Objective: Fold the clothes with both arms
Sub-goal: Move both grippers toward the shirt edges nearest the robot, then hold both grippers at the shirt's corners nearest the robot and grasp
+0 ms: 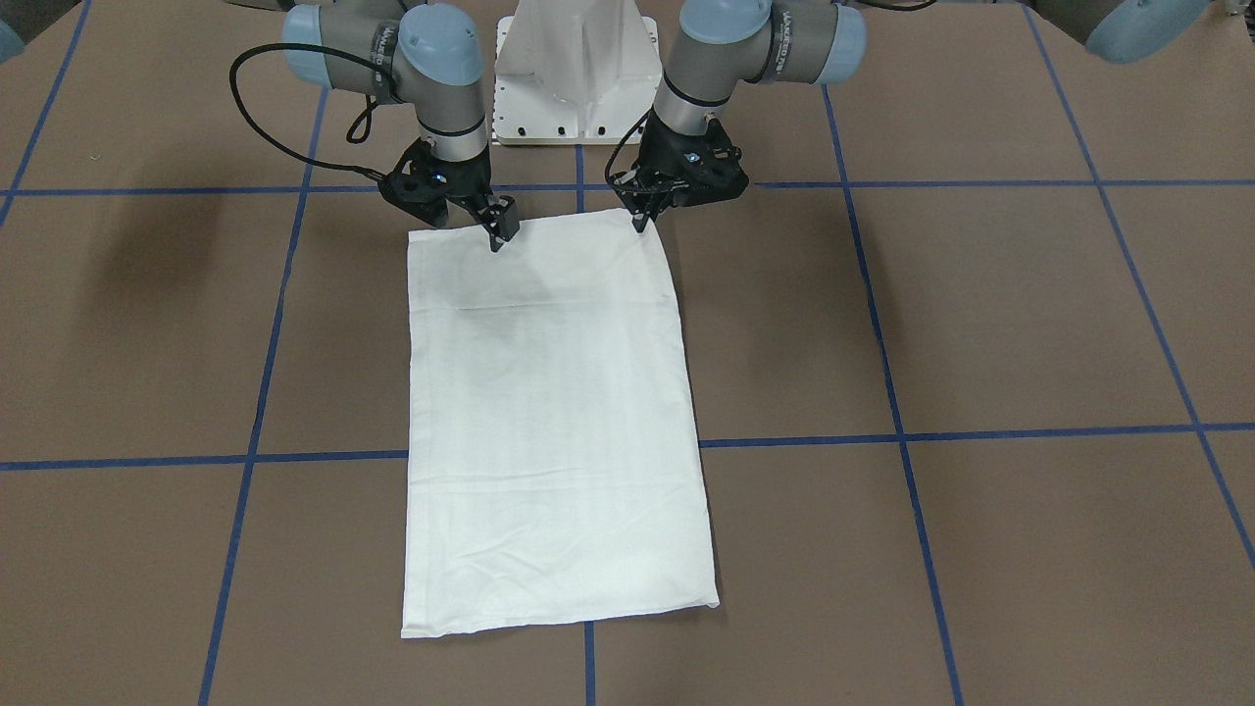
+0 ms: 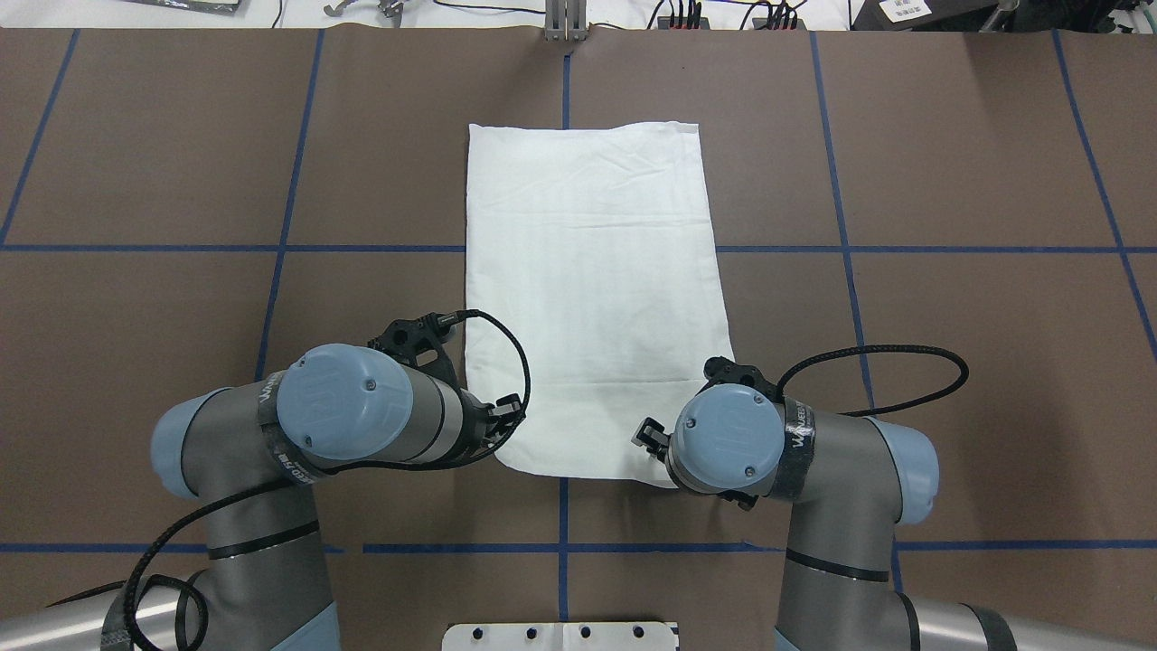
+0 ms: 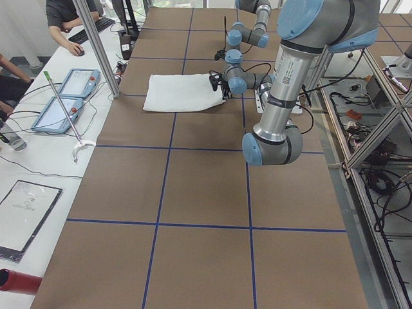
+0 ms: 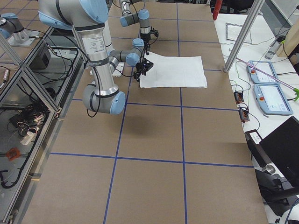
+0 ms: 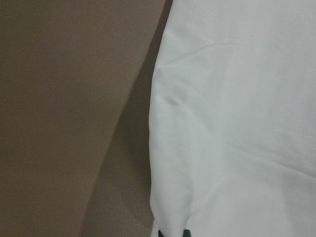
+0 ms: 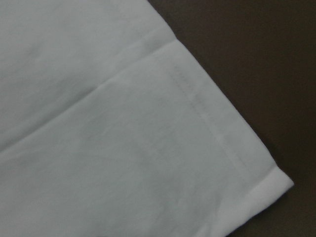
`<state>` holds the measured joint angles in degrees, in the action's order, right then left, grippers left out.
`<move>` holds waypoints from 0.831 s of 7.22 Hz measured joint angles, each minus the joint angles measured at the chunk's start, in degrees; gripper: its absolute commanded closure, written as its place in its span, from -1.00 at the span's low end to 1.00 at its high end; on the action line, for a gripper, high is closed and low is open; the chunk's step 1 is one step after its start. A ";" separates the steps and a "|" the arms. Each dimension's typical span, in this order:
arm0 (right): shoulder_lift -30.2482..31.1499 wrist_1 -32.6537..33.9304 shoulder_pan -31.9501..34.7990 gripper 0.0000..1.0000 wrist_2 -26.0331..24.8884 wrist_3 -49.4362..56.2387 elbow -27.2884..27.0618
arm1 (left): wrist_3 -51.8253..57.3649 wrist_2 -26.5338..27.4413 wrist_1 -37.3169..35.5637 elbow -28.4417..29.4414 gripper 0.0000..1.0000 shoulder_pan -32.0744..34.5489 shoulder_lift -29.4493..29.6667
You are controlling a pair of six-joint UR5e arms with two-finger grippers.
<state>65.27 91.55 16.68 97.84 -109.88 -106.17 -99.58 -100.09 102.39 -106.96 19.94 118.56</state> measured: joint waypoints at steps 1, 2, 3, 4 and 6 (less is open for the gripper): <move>0.10 0.02 -0.03 -1.00 0.06 0.01 0.04 | 0.00 0.04 -0.01 -0.09 1.00 0.00 -0.01; 0.21 0.02 -0.09 -1.00 0.10 0.00 0.07 | 0.00 0.06 -0.04 -0.26 1.00 0.01 -0.04; 0.31 0.01 -0.16 -1.00 0.09 -0.04 0.07 | 0.00 0.07 -0.04 -0.37 1.00 0.04 -0.07; 0.40 -0.03 -0.24 -1.00 0.08 -0.06 0.06 | 0.00 0.07 -0.06 -0.40 1.00 0.12 -0.07; 0.42 -0.09 -0.45 -0.98 0.07 -0.11 0.08 | -0.06 0.07 -0.08 -0.54 1.00 0.26 -0.08</move>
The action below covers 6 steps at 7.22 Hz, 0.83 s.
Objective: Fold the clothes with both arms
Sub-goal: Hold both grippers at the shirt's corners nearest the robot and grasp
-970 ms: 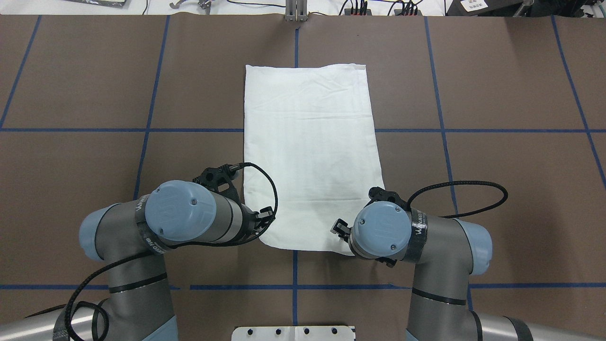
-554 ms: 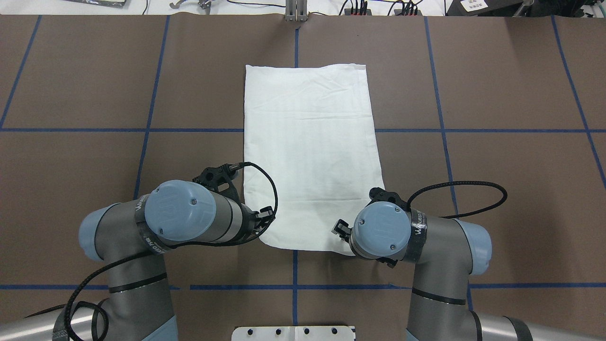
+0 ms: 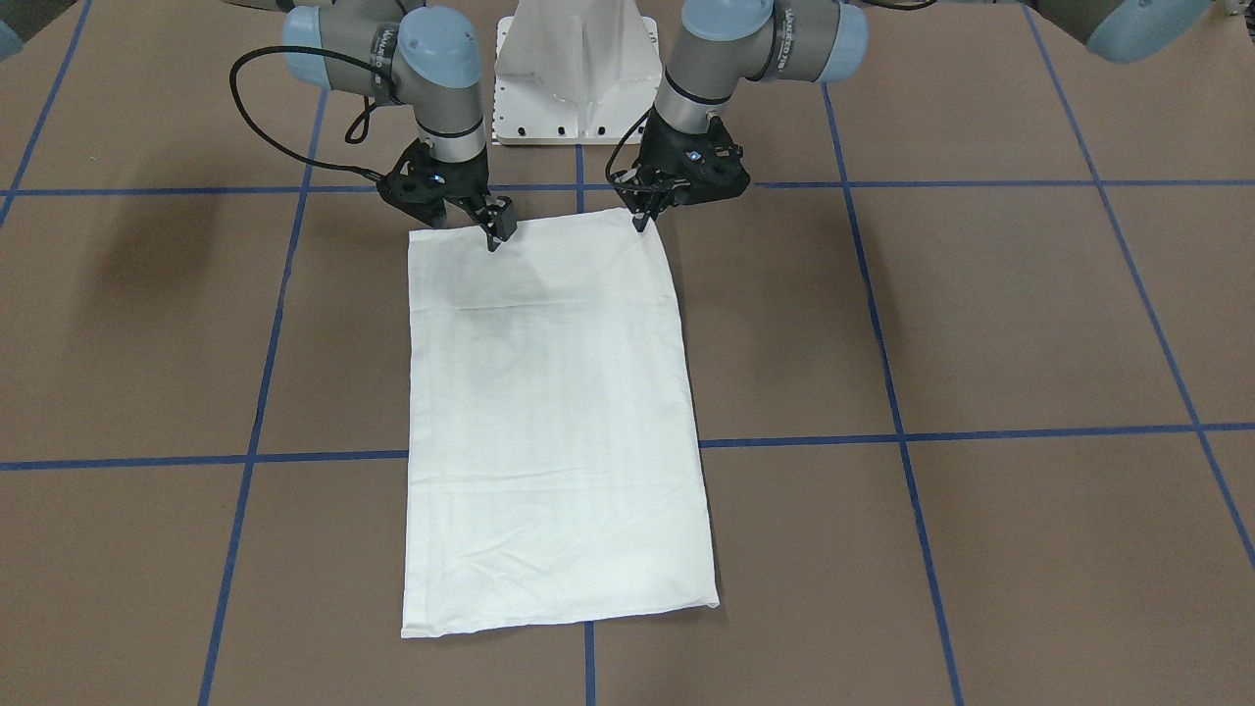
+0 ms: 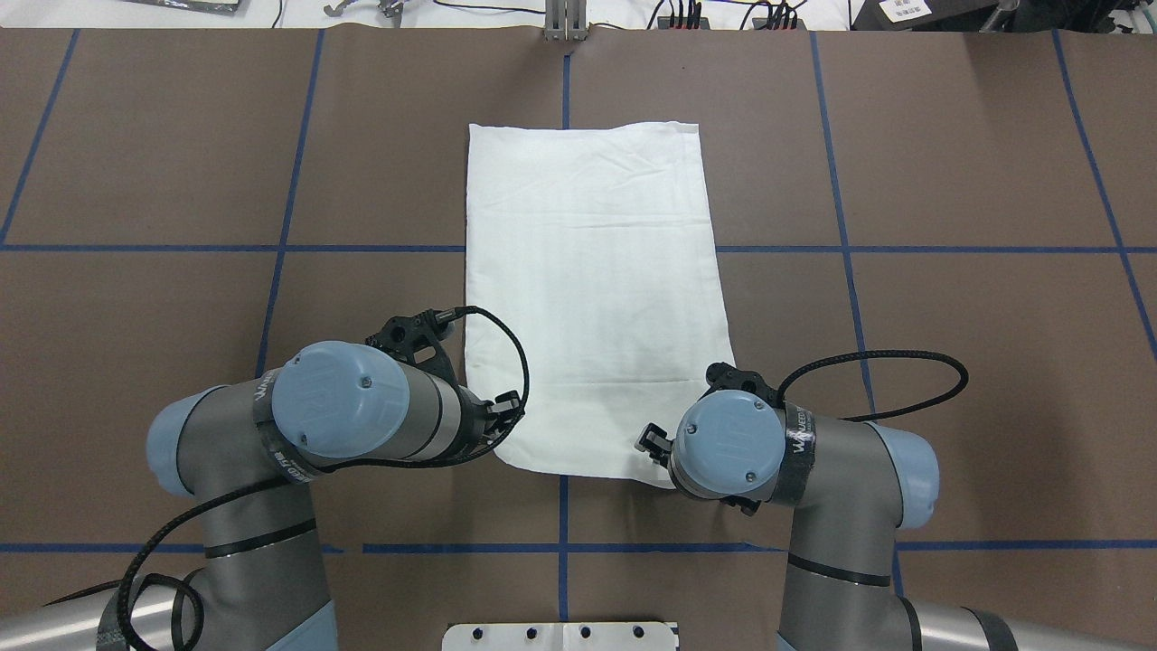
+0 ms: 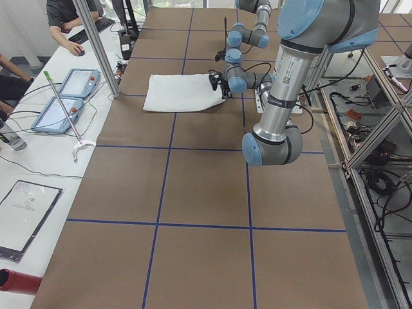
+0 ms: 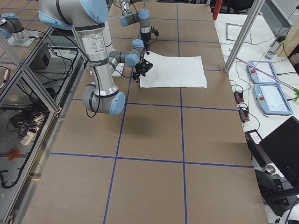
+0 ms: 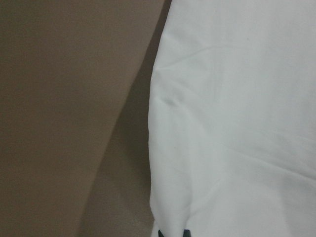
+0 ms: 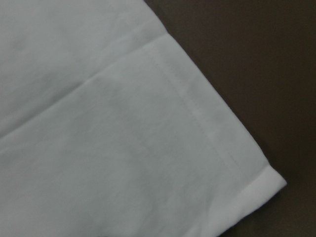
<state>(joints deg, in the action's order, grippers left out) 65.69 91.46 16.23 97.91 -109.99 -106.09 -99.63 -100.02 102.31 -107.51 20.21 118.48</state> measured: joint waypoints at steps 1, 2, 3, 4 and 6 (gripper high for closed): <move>0.03 -0.08 -0.03 -0.97 0.00 0.01 0.05 | 0.00 0.00 0.00 -0.09 1.00 0.05 0.00; 0.04 -0.14 -0.13 -0.97 0.00 0.05 0.18 | 0.02 0.00 0.00 -0.12 1.00 0.07 0.00; 0.03 -0.25 -0.25 -0.97 0.00 0.09 0.53 | 0.04 0.00 0.00 -0.15 1.00 0.09 0.00; -0.05 -0.41 -0.32 -0.71 -0.01 0.11 0.89 | 0.05 0.00 0.00 -0.16 1.00 0.12 0.00; -0.17 -0.45 -0.29 -0.36 0.07 0.07 1.02 | 0.05 0.00 0.00 -0.16 1.00 0.12 -0.06</move>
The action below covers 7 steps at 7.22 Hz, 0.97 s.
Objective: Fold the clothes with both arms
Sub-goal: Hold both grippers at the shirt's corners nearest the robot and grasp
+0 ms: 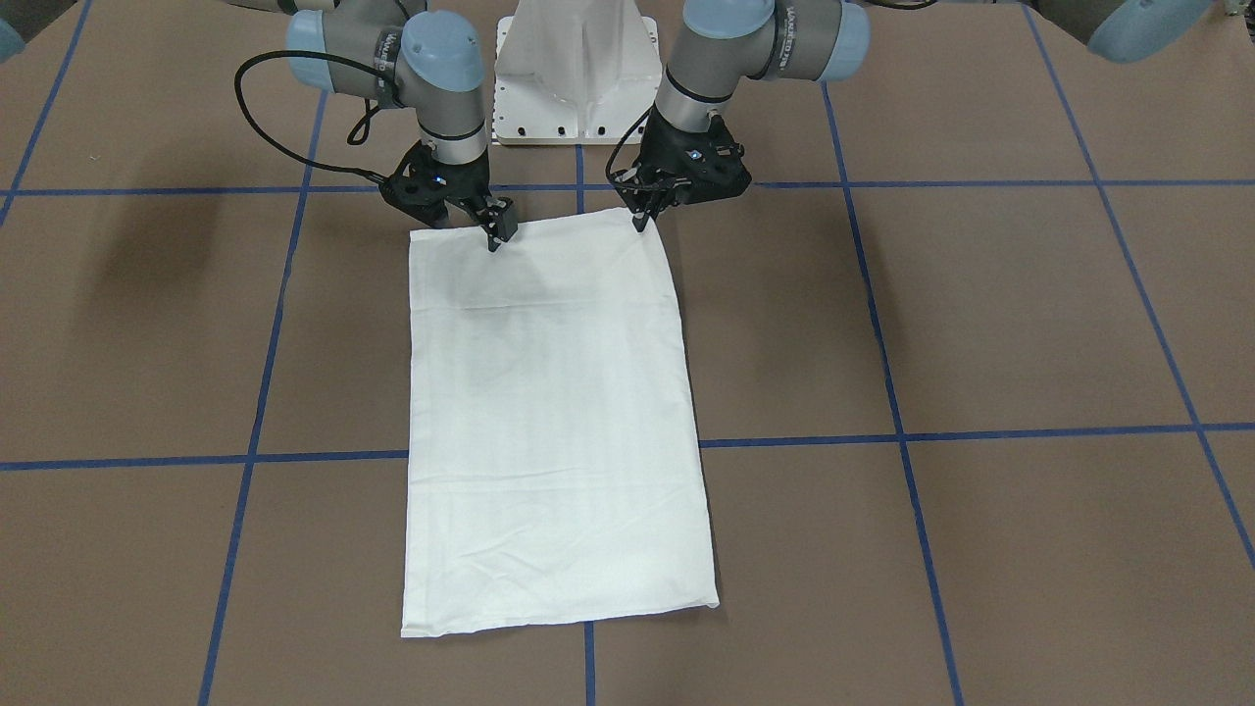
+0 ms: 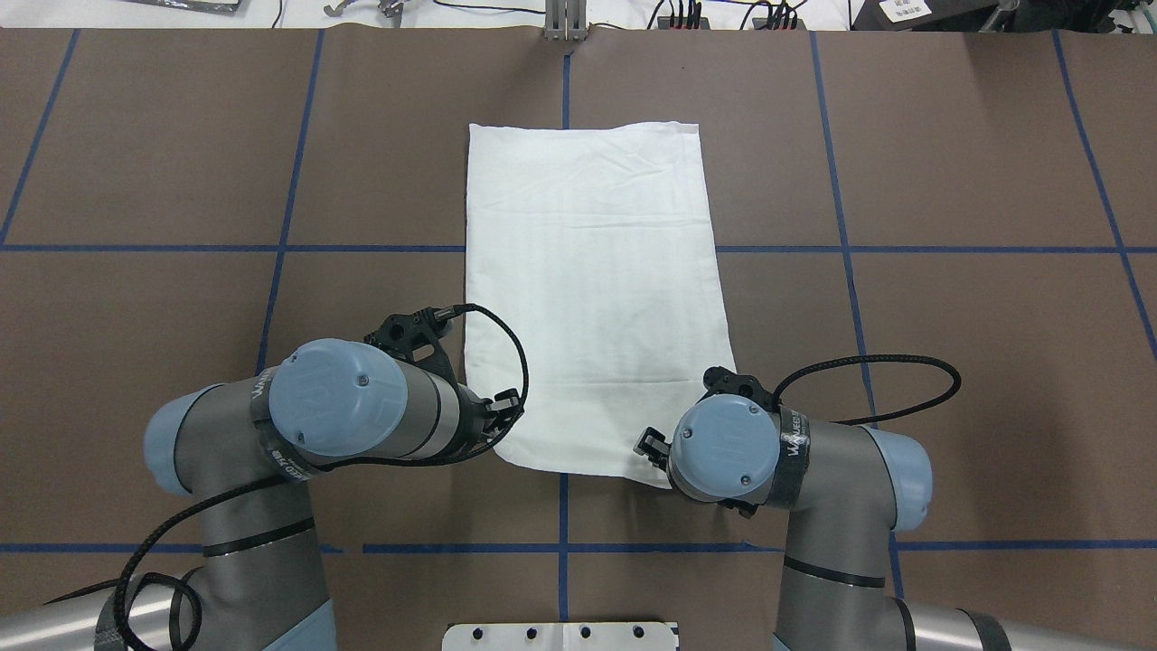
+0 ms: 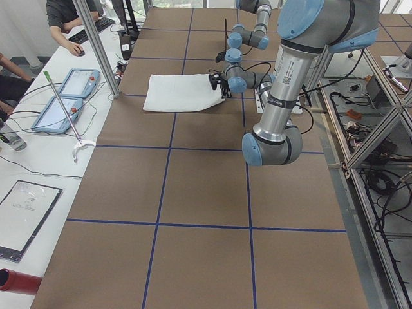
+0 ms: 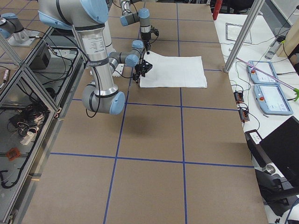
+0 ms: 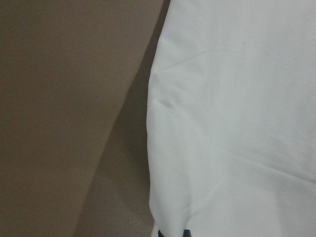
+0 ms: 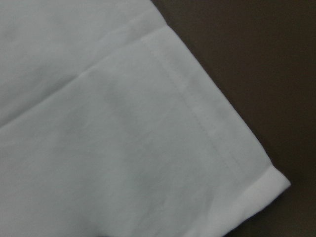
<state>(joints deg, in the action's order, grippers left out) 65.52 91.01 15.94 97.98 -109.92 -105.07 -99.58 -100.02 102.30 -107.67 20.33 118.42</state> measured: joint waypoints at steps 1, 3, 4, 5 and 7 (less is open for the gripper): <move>-0.14 -0.02 0.18 -0.36 0.10 -0.02 -0.14 | 0.00 0.00 0.00 0.00 1.00 -0.02 -0.01; -0.21 0.19 0.47 -0.17 0.19 0.01 -0.30 | -0.04 0.00 0.00 0.00 1.00 -0.02 -0.05; -0.26 0.27 0.55 0.07 0.18 -0.01 -0.31 | -0.02 0.00 0.02 0.01 1.00 -0.02 -0.09; -0.27 0.38 0.67 0.20 0.26 -0.01 -0.39 | -0.02 0.00 0.04 0.03 1.00 -0.02 -0.10; -0.38 0.43 1.08 0.58 0.42 0.03 -1.26 | -0.04 0.00 0.06 0.06 1.00 -0.02 -0.11</move>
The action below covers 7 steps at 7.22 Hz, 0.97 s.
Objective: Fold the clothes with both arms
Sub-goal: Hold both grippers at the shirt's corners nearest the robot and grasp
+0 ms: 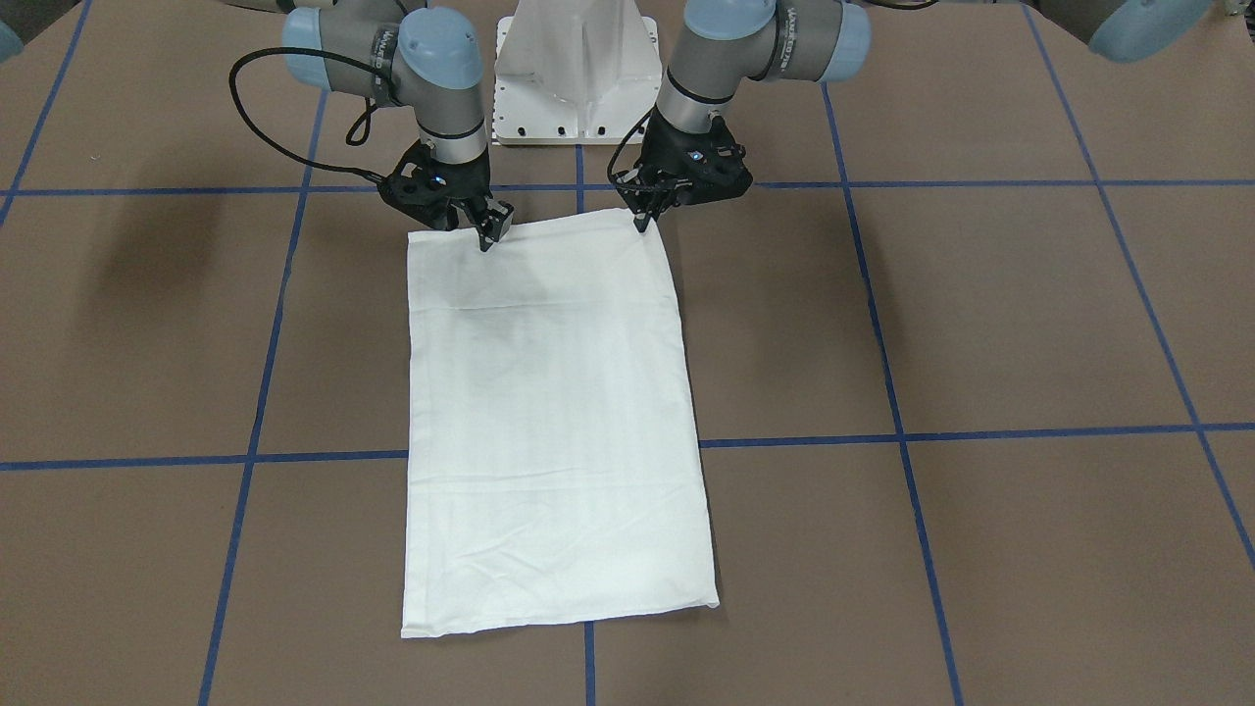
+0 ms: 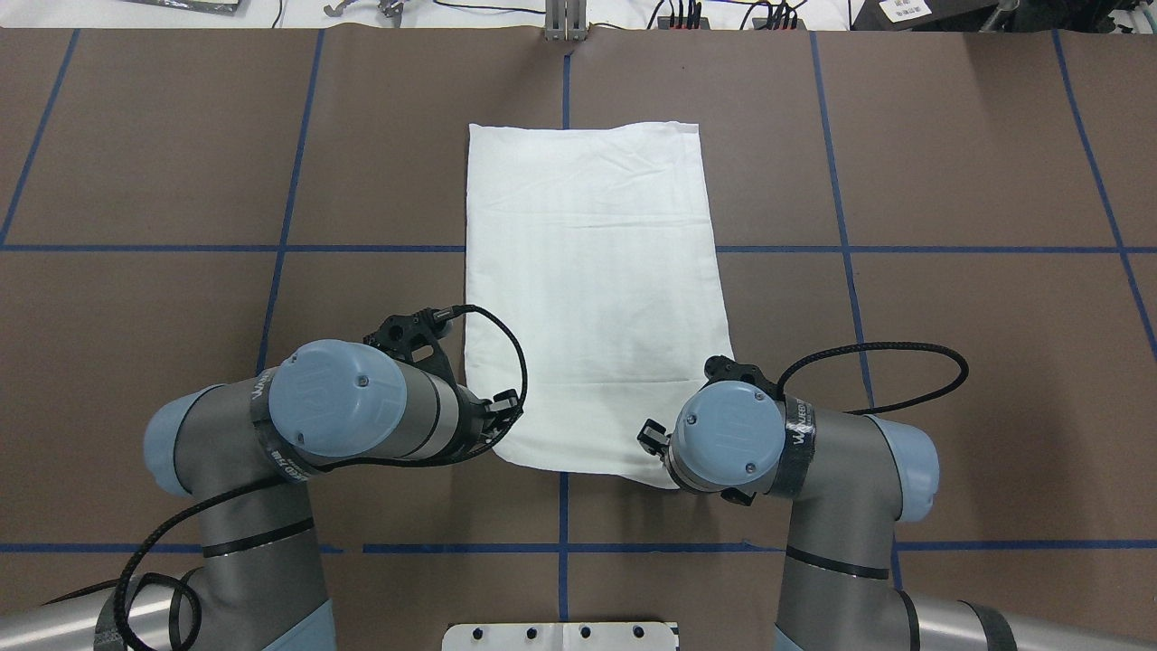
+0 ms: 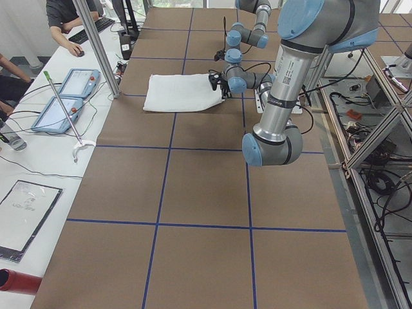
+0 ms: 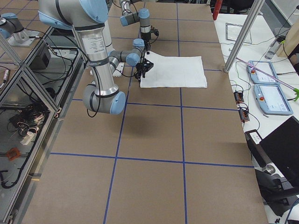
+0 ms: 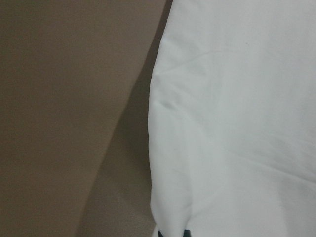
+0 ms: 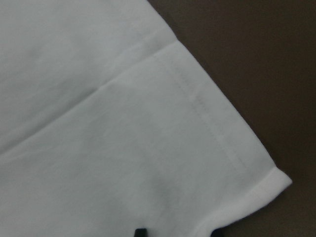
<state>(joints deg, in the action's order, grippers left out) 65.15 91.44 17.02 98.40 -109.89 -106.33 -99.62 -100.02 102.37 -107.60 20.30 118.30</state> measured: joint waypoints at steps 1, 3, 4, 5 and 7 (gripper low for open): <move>0.00 0.01 0.07 0.68 0.02 -0.01 -0.18 | -0.02 0.00 0.02 0.01 1.00 -0.03 0.00; -0.08 -0.02 0.11 0.00 0.00 0.02 -0.22 | 0.01 0.00 0.02 0.00 1.00 -0.07 0.00; -0.09 -0.03 0.10 -0.69 0.01 0.02 -0.21 | 0.03 0.00 0.02 0.00 1.00 -0.07 0.00; -0.10 -0.02 0.09 -0.97 0.01 0.02 -0.21 | 0.03 0.00 0.02 0.01 1.00 -0.04 0.00; -0.18 0.06 0.20 -0.96 0.01 0.03 -0.29 | -0.02 0.06 0.03 -0.02 1.00 0.02 0.00</move>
<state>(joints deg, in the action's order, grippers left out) 64.96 91.50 17.22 98.41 -109.86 -106.62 -99.63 -99.96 102.39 -107.62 20.33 118.30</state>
